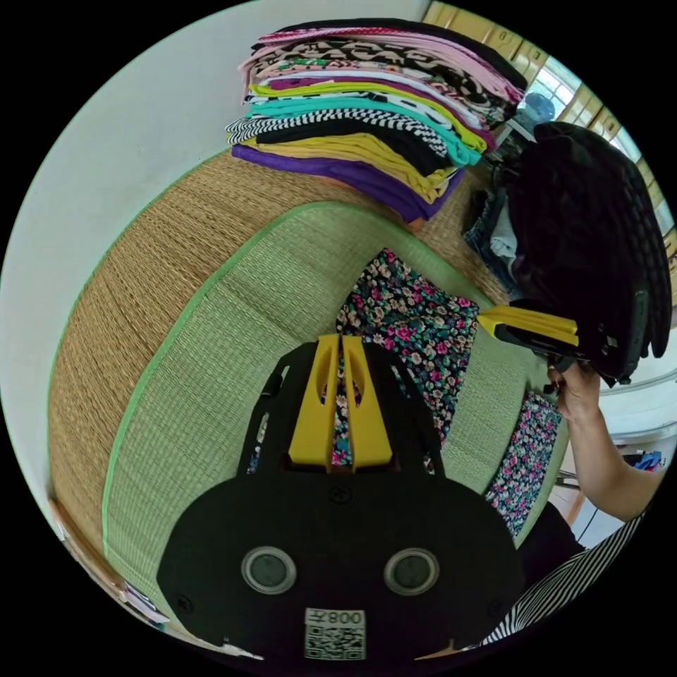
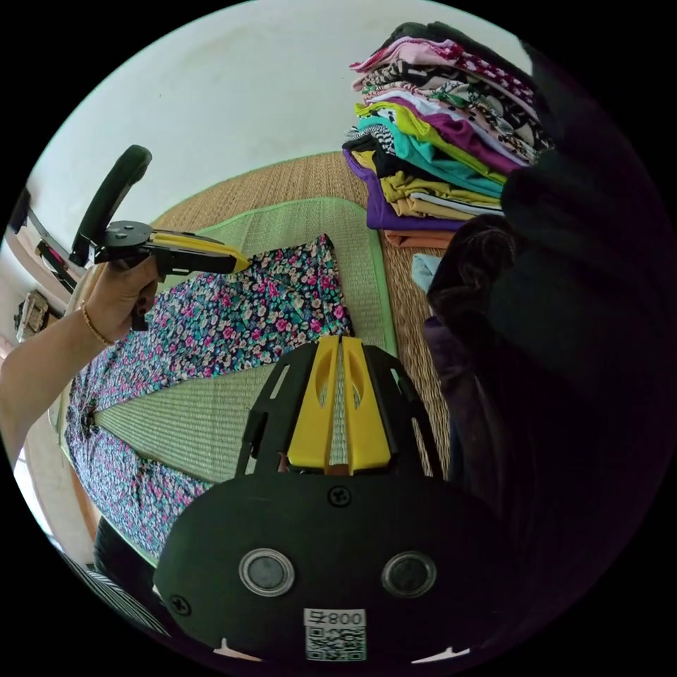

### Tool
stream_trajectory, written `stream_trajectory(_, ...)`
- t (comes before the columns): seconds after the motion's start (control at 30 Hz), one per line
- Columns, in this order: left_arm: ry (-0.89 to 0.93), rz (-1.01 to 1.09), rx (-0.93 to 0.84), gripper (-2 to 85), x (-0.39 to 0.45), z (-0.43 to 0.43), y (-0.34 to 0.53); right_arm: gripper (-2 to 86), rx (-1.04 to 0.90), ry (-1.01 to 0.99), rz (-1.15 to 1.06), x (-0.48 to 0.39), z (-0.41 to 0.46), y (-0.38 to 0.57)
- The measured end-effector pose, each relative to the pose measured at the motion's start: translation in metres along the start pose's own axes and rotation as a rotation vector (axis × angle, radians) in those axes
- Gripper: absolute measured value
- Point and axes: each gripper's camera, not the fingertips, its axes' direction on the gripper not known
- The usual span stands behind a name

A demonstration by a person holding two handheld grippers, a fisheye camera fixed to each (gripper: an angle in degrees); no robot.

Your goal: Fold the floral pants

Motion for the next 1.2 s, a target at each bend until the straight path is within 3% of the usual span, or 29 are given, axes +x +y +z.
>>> stream_trajectory(0.27,0.120,0.090,0.171,0.8,0.035,-0.003,-0.018,0.1,0.147,0.025,-0.004,0.022,-0.107,0.080)
stream_trajectory(0.47,0.130,0.079,-0.006,3.1,0.055,0.049,-0.034,0.2,0.031,-0.009,0.045,0.047,-0.086,0.117)
stream_trajectory(0.67,0.159,0.131,0.075,6.9,0.076,0.056,-0.054,0.2,-0.029,-0.047,0.080,0.065,-0.062,0.143)
stream_trajectory(0.8,0.171,0.210,-0.006,8.1,0.106,0.089,-0.089,0.2,-0.024,-0.076,0.100,0.077,-0.061,0.146)
stream_trajectory(0.97,0.183,0.201,-0.134,3.7,0.118,0.130,-0.113,0.2,-0.030,-0.098,0.100,0.086,-0.060,0.147)
stream_trajectory(1.2,0.221,0.163,0.162,2.6,0.111,0.097,-0.095,0.3,0.103,-0.055,0.108,0.099,-0.114,0.149)
